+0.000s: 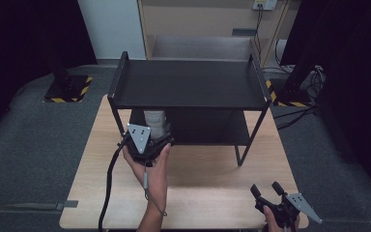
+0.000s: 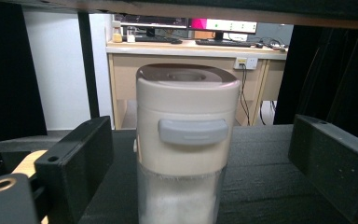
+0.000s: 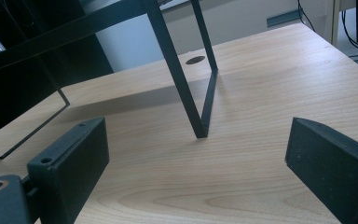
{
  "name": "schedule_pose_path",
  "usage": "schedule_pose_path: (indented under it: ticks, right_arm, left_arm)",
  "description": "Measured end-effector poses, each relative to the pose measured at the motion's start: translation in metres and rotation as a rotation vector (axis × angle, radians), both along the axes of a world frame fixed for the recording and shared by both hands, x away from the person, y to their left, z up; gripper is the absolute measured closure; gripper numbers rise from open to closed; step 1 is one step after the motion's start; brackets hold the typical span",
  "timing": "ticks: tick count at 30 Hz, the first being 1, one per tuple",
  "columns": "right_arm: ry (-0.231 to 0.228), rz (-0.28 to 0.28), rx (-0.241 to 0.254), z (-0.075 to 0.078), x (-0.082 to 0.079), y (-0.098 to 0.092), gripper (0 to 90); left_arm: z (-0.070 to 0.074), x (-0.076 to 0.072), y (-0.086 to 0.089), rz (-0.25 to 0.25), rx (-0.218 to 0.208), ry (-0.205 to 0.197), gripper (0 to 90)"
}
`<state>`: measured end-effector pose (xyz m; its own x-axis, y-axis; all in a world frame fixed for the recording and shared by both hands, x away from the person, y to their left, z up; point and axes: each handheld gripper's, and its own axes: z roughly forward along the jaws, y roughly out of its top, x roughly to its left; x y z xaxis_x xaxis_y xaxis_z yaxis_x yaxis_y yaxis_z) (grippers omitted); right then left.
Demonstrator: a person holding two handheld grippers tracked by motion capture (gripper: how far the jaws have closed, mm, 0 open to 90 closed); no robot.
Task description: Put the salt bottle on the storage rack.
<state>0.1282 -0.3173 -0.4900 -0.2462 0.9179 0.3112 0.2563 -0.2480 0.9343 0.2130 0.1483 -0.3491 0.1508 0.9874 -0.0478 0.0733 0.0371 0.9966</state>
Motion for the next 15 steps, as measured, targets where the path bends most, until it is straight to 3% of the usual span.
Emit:
schedule_pose_path:
  ticks: [9, 13, 15]
  right_arm:
    - [-0.016, 0.008, 0.002, 0.000, -0.004, 0.002, 6.3]
    - [-0.023, 0.008, 0.003, 0.000, -0.008, 0.003, 6.3]
    - [-0.026, 0.009, 0.001, 0.000, -0.008, 0.004, 6.3]
  left_arm:
    - [-0.011, -0.024, 0.005, -0.009, 0.008, -0.019, 5.5]
    - [-0.028, -0.047, 0.015, -0.016, -0.002, -0.046, 5.9]
    - [-0.030, -0.051, 0.017, -0.021, -0.003, -0.041, 6.1]
